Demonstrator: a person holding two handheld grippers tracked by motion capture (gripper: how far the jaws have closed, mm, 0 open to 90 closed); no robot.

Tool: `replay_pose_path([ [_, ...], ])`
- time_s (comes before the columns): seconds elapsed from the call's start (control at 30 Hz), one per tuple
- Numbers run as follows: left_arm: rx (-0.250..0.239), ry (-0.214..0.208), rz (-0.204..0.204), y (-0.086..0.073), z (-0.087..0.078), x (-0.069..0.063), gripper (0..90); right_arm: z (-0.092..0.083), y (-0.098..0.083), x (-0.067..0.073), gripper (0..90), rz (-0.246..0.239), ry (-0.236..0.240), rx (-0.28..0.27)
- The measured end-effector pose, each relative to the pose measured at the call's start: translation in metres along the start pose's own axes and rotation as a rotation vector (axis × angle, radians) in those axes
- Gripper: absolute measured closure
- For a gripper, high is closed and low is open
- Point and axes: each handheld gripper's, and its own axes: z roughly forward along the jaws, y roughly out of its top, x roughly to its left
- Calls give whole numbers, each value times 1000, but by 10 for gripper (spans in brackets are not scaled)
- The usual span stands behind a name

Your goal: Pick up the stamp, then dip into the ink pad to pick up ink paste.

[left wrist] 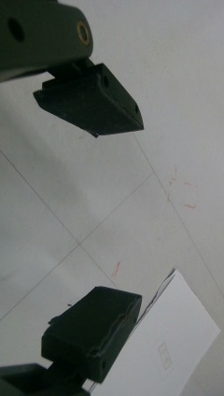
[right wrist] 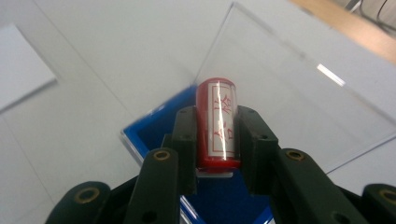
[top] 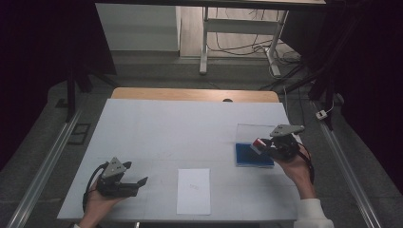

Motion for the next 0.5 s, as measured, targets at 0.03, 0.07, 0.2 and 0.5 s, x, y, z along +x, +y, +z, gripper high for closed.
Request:
replay_pose_path([
  [0.03,-2,3,-3,0,0,0,162,-3,1,0,698,4,1,-14],
  [0.07,-2,2,-4,0,0,0,162,-3,1,0,698,4,1,-14],
  [0.2,-2,3,-4,0,0,1,162,-11,7,1,698,13,-4,-58],
  [0.5,-2,3,0,0,-1,0,163,-11,10,4,698,-9,-6,-28],
])
